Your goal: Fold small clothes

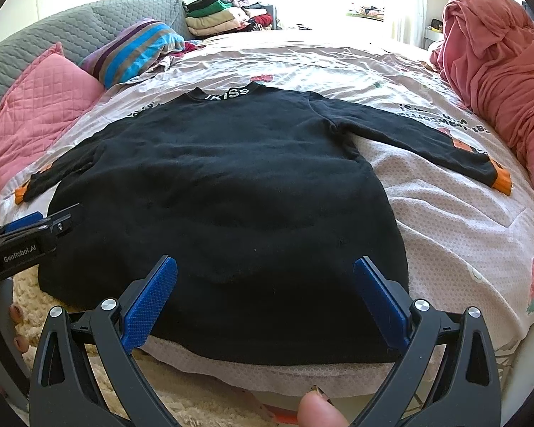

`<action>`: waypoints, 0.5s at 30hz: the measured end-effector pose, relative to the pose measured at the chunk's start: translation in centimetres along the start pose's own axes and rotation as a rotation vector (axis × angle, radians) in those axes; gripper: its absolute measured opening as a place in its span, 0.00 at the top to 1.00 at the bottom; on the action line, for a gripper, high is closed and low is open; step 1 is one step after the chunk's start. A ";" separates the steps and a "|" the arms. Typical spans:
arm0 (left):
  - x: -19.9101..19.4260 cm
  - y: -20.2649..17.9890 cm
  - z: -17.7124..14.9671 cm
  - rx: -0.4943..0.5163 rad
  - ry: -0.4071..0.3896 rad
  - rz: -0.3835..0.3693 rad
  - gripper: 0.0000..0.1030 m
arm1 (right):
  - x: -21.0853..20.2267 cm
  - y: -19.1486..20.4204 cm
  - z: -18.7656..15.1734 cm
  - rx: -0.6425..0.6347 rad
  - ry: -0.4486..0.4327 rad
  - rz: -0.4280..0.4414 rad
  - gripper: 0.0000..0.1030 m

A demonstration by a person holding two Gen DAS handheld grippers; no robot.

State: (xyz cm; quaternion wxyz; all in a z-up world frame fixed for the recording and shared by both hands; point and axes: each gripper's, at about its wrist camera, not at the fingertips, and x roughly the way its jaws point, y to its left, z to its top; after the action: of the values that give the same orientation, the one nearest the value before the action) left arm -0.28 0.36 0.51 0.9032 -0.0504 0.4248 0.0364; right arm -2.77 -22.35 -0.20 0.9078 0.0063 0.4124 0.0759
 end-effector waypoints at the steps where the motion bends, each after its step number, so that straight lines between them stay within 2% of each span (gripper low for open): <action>1: 0.1 0.0 0.1 0.000 0.002 0.001 0.08 | 0.0 0.1 0.1 0.000 -0.001 0.000 0.04; 15: 1.2 0.0 1.3 -0.017 0.014 0.020 0.08 | 1.8 0.7 2.4 -0.014 -0.023 0.031 0.04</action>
State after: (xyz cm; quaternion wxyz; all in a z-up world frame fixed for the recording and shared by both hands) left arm 1.49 0.51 0.41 0.8993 -0.0539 0.4313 0.0487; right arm 0.06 -21.31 0.08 0.9112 0.0071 0.4013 0.0930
